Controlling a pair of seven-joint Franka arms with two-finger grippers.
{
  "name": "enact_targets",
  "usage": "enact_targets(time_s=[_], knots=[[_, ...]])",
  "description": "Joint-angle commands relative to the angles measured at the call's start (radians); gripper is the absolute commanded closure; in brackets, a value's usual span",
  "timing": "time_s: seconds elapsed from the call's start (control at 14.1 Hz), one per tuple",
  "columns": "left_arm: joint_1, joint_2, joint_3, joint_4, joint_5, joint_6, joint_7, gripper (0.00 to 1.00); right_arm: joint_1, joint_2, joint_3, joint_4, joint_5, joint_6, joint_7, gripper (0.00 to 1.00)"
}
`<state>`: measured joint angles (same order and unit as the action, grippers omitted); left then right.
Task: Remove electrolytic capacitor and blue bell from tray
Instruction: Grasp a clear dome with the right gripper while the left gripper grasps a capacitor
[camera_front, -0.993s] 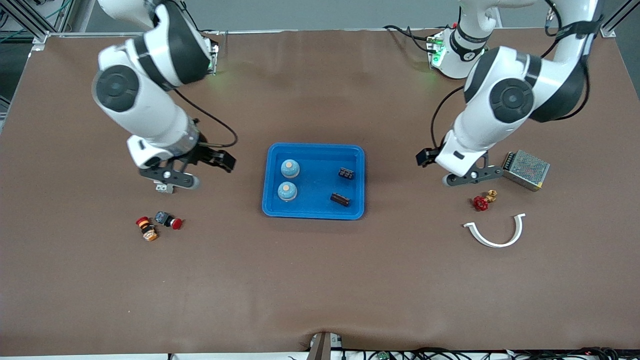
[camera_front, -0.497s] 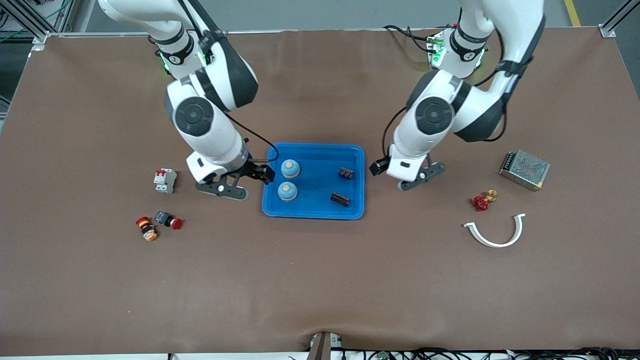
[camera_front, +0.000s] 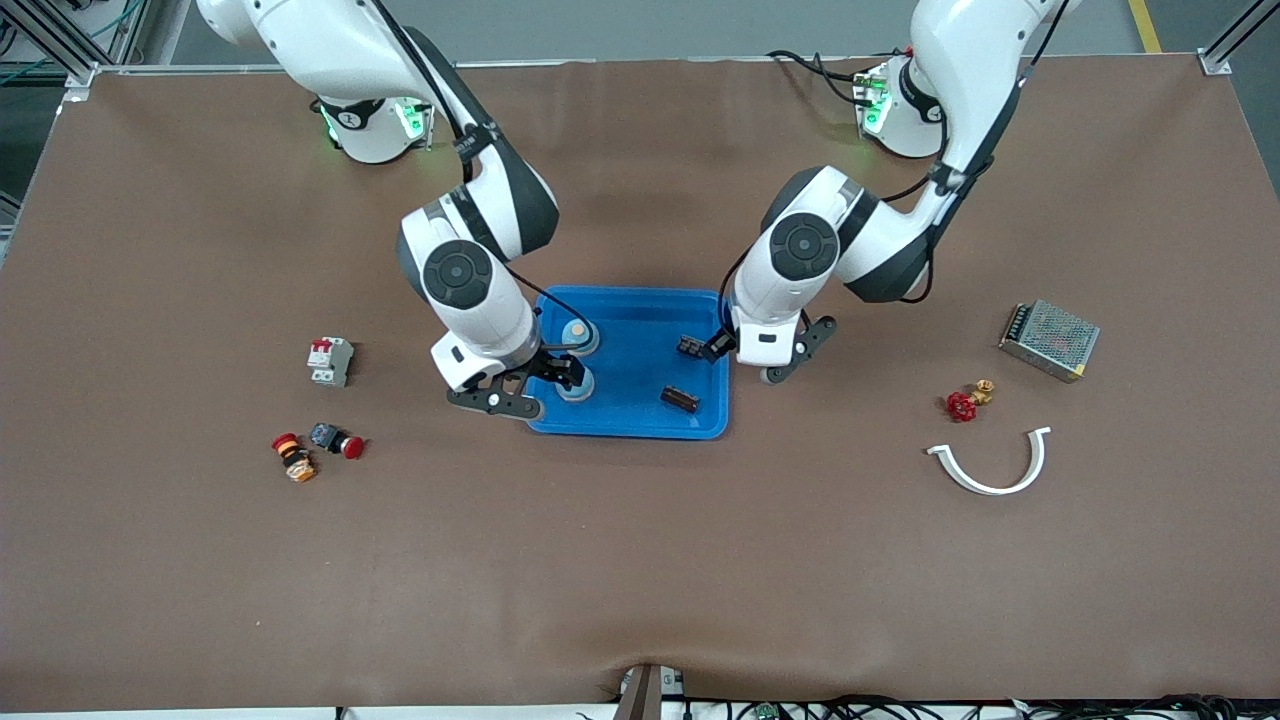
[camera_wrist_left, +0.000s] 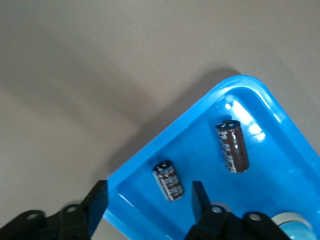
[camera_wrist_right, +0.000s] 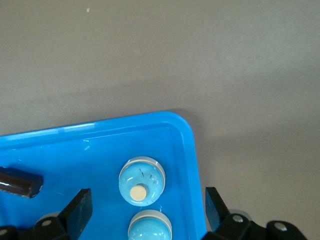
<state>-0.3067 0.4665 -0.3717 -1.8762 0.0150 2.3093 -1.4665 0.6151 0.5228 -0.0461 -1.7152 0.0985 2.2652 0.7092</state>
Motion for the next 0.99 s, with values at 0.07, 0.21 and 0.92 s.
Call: enact_targets(time_s=[0.07, 0.21, 0.92], knots=[[-0.044, 0.069, 0.005, 0.016, 0.061, 0.091, -0.190, 0.29, 0.040, 0.055, -0.011, 0.017, 0.007, 0.030, 0.013, 0.00], [-0.055, 0.106, 0.004, 0.017, 0.124, 0.133, -0.280, 0.31, 0.043, 0.069, -0.011, 0.016, 0.007, 0.036, 0.013, 0.00], [-0.097, 0.215, 0.008, 0.085, 0.158, 0.137, -0.454, 0.39, 0.081, 0.152, -0.012, 0.012, 0.006, 0.148, 0.047, 0.00]])
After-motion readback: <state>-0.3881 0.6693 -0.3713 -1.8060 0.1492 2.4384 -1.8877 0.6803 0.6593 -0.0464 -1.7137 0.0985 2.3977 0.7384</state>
